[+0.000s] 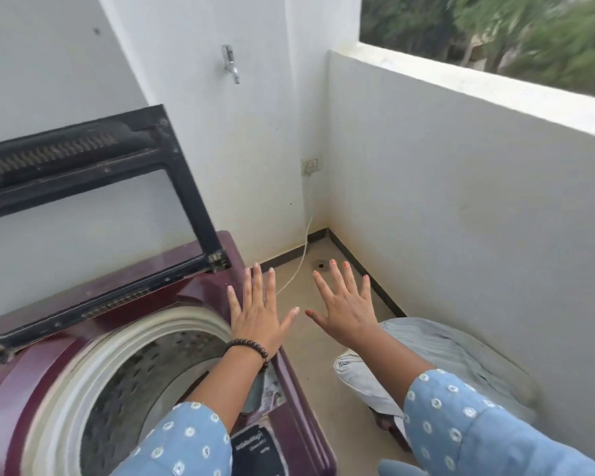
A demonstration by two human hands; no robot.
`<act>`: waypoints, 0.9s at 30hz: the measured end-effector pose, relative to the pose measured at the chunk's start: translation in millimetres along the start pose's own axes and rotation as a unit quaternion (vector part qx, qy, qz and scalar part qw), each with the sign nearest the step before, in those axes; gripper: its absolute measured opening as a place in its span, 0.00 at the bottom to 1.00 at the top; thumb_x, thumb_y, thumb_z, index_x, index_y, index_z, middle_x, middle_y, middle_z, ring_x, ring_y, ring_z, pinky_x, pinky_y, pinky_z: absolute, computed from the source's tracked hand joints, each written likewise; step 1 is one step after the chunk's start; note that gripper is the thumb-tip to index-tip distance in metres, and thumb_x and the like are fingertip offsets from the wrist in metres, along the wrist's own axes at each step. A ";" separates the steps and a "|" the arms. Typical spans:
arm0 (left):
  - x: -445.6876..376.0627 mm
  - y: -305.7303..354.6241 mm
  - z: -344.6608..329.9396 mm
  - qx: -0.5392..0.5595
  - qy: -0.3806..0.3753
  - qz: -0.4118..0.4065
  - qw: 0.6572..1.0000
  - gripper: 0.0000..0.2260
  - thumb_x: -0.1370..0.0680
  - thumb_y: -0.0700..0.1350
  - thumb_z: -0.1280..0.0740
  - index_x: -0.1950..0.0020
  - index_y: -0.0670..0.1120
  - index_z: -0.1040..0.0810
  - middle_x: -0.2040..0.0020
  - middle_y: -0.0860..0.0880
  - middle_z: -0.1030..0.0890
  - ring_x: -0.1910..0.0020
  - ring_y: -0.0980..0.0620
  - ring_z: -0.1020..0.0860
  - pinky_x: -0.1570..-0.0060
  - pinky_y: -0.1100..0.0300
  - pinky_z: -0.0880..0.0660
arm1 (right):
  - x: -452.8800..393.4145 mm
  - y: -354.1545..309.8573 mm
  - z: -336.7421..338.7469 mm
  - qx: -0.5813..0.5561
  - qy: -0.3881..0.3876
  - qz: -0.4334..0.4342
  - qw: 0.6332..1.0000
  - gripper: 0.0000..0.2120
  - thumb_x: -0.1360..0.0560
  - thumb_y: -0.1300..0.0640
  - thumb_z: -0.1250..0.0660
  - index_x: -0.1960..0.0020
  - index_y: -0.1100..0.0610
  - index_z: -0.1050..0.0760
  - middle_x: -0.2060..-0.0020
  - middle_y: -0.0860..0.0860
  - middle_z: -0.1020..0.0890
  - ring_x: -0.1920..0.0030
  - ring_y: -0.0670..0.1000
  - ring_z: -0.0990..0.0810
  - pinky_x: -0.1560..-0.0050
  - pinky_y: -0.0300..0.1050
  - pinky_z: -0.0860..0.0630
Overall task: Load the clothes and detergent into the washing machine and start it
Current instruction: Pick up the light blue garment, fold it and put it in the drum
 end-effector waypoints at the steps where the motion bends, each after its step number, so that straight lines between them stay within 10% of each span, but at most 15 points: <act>1: -2.7 15.5 -2.2 -0.003 -0.003 -0.013 1.000 0.41 0.33 0.71 0.68 0.26 0.50 0.72 0.23 0.46 0.71 0.26 0.47 0.72 0.29 0.42 0.70 | 3.5 17.9 -2.0 -0.003 -0.001 -0.017 1.000 0.37 0.22 0.32 0.50 0.20 0.46 0.59 0.20 0.54 0.60 0.22 0.59 0.64 0.25 0.68 0.59; 27: 26.8 289.3 -209.8 -0.125 -0.224 -0.285 0.924 0.43 0.35 0.68 0.71 0.24 0.49 0.69 0.22 0.46 0.68 0.29 0.51 0.74 0.29 0.43 0.70 | 150.6 280.8 -187.1 -0.118 -0.175 -0.262 0.942 0.36 0.20 0.35 0.50 0.20 0.49 0.58 0.21 0.56 0.60 0.21 0.60 0.63 0.26 0.69 0.57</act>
Point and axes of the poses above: each hand's wrist, its own x-axis away from the middle knuckle, its own z-axis out of the back of the hand, y = z × x, the point moved 10 cm from there along -x, towards the middle knuckle
